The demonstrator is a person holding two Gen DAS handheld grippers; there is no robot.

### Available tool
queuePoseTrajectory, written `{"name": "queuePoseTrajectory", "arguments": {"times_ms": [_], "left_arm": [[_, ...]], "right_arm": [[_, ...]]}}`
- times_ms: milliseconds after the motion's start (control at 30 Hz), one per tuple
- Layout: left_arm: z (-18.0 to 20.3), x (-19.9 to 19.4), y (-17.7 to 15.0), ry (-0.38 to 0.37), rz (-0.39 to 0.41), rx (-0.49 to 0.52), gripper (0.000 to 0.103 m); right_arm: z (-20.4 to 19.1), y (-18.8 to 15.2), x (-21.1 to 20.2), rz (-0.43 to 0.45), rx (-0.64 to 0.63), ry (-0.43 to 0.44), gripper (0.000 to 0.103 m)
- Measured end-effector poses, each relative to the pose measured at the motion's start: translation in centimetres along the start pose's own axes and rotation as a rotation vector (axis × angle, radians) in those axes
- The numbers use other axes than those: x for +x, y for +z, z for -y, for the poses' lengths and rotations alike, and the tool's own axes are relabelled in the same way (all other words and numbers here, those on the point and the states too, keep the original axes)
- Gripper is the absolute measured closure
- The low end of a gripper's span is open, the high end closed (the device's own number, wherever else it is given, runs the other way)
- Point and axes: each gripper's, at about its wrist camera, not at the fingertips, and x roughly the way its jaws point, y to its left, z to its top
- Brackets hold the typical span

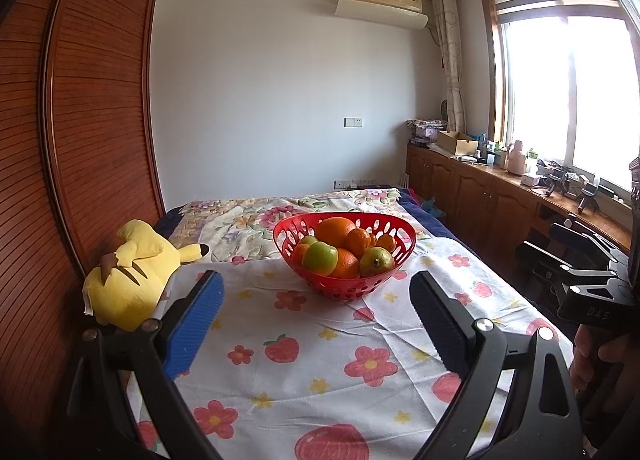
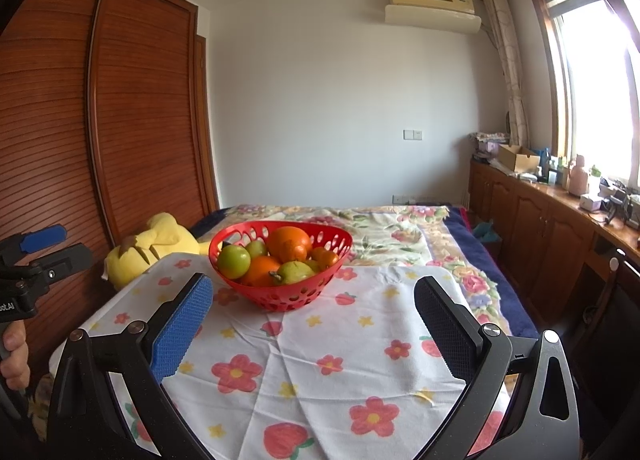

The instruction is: Organize fruits

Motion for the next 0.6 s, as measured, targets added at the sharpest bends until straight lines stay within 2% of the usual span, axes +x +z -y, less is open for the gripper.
{"name": "queuePoseTrajectory", "arguments": {"times_ms": [600], "left_arm": [[0.14,-0.07,0.05,0.0,-0.002,0.002,0.008]], "right_arm": [[-0.03,0.02,-0.02,0.0,0.001,0.0,0.001]]}}
